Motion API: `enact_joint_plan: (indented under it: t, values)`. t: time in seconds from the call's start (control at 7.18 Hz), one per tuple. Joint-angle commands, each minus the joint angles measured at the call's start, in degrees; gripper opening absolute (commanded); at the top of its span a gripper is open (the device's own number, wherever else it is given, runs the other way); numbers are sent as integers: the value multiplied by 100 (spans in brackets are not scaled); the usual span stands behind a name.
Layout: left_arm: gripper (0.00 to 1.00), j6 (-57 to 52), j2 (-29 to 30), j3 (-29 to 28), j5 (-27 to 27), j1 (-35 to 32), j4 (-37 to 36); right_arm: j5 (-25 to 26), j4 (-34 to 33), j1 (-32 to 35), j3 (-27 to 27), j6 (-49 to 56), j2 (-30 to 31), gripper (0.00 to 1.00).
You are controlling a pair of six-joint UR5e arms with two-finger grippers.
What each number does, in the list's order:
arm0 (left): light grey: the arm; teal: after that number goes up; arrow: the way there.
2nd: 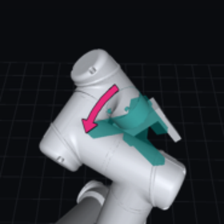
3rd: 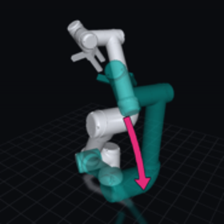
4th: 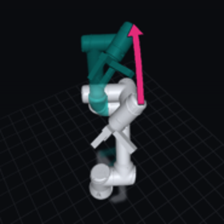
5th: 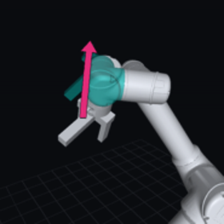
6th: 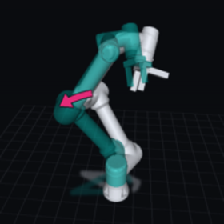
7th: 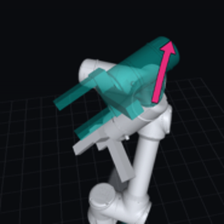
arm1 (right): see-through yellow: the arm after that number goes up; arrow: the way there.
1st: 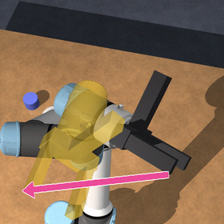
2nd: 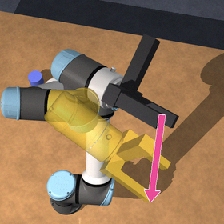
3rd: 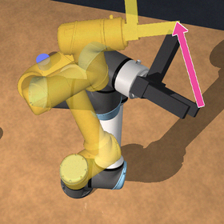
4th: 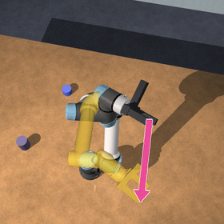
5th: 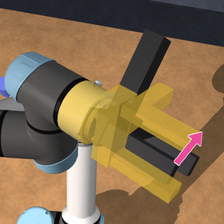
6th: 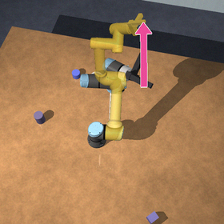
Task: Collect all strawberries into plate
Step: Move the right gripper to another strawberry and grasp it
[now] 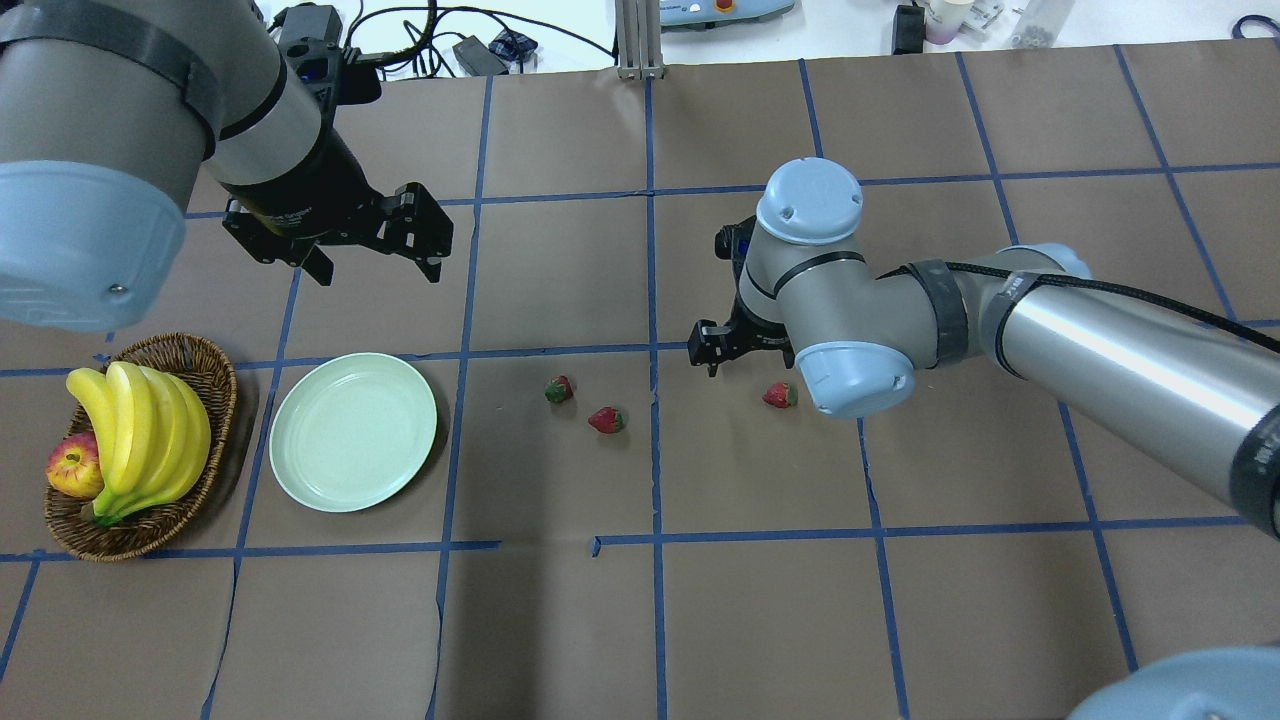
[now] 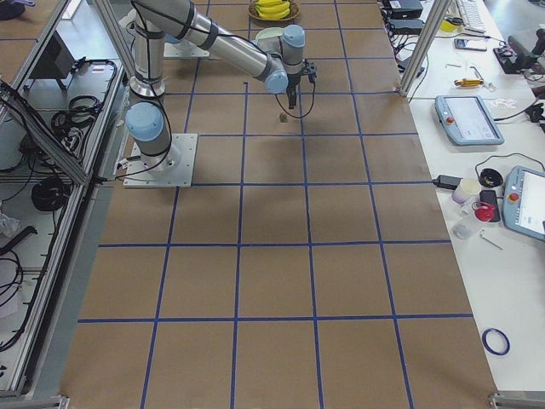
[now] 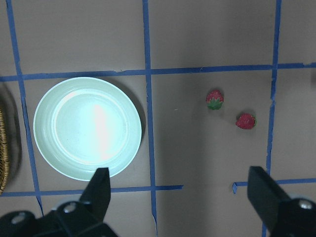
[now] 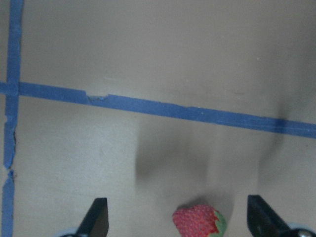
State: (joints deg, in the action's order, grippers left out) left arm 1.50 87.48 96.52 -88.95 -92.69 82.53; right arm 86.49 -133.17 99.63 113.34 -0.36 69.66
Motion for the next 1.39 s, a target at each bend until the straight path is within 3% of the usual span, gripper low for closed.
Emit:
enact_joint_plan:
  t: [0.0,0.14,0.28,0.56,0.7,0.98,1.25]
  values:
    - [100,8,6,7,0,-3,0,-18,2,-58,100,229,-13,100]
    - [100,-10,-3,7,0,5,9,0,45,-58,118,238,-22,75]
    - [100,-1,-3,7,0,-3,9,-18,55,-58,144,229,-31,36]
    - [100,-1,-3,7,0,-3,9,-35,46,-58,197,212,-31,7]
    - [100,-1,-3,7,0,-3,0,-53,37,-49,84,125,-5,0]
    - [100,-1,-3,7,0,-3,0,-498,37,169,-547,-785,-196,0]
    - [100,-1,-3,7,0,-3,9,-694,-42,792,-926,-1561,-557,0]
